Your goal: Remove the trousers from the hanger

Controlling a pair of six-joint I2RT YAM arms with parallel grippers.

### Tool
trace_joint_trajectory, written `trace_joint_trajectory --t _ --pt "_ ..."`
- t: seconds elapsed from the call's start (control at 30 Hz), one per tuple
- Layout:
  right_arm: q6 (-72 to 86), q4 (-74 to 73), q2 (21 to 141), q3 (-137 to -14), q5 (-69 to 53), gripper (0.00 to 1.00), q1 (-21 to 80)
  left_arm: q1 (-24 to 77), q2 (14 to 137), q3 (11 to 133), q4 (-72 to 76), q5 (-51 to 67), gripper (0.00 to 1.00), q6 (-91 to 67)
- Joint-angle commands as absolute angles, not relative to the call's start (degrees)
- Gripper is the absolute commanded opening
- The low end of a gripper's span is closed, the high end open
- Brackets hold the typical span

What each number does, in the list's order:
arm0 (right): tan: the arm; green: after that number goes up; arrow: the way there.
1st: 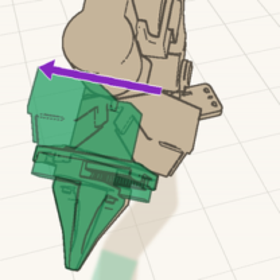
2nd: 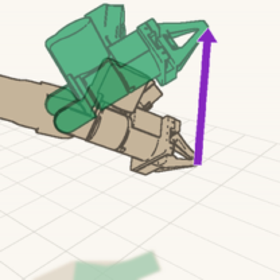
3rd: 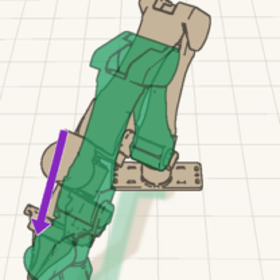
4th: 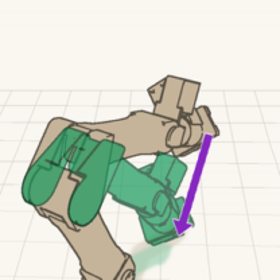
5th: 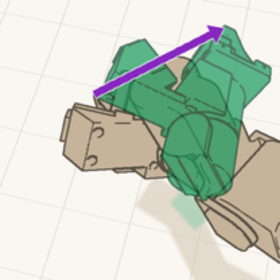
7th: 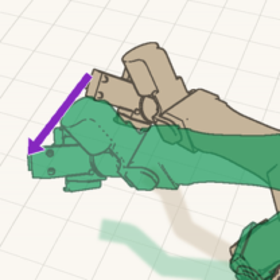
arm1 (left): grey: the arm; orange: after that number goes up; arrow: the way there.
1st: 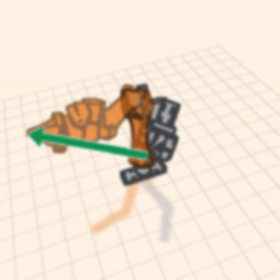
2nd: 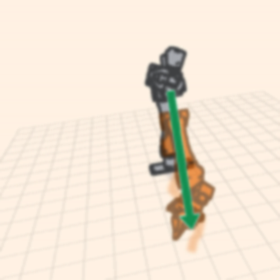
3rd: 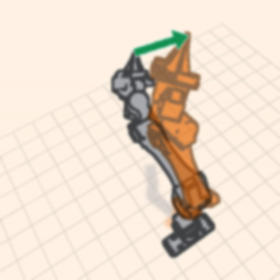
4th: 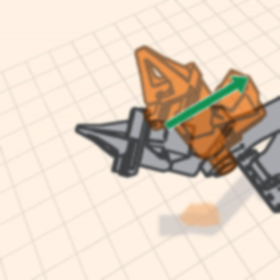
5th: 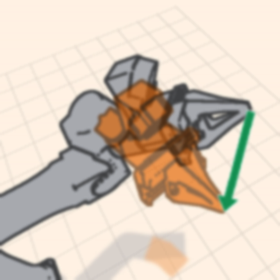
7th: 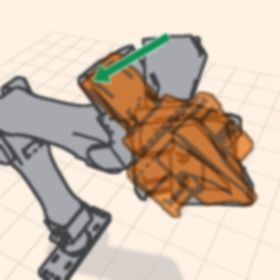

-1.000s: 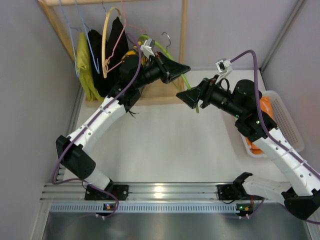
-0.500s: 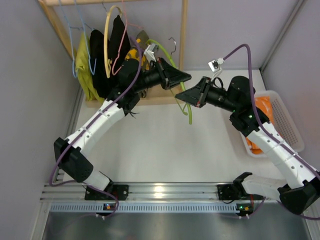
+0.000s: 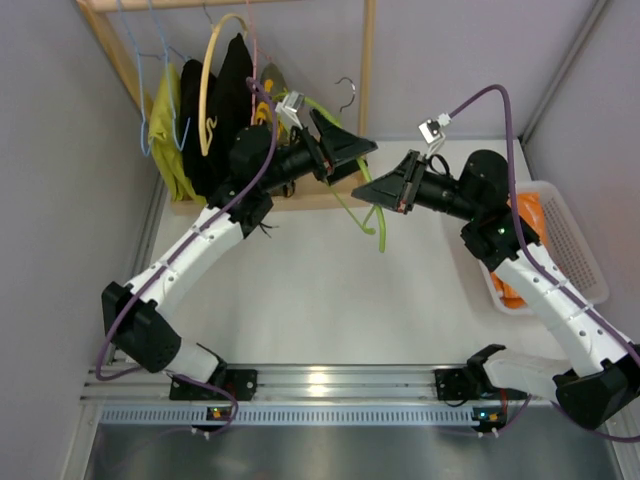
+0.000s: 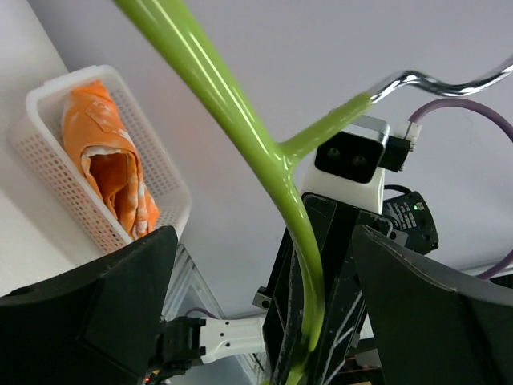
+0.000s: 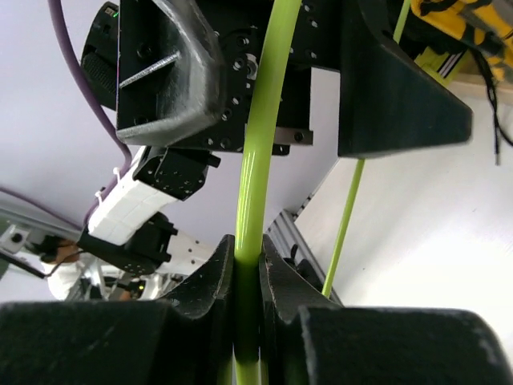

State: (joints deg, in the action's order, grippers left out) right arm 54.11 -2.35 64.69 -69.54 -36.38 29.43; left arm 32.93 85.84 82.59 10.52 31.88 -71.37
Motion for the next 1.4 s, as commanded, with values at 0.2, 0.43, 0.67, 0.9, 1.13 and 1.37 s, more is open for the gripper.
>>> trace_joint_trajectory --t 0.2,0.43,0.67,0.9,1.13,1.37 --pt "51.95 2.57 63.90 -73.21 -32.36 0.00 26.11 28.39 72.96 77.17 6.86 30.86 0.99 -57.14" --pt "51.24 0.97 61.53 -72.42 -32.52 0.00 21.89 22.95 65.31 72.51 3.69 30.76 0.99 -55.37" --pt "52.30 1.23 57.31 -71.10 -34.28 0.00 20.22 21.01 64.33 72.07 3.25 30.94 0.99 -55.99" --pt "44.66 -2.72 55.81 -72.59 -27.96 0.00 18.46 20.92 66.00 73.83 4.39 33.66 0.99 -58.18" --pt "40.25 -6.33 57.13 -73.21 -26.01 0.00 20.21 23.72 70.13 79.09 5.01 33.31 0.98 -53.47" --pt "40.52 -6.42 59.23 -74.53 -26.72 0.00 21.45 30.85 74.88 84.20 7.97 46.91 0.97 -39.47"
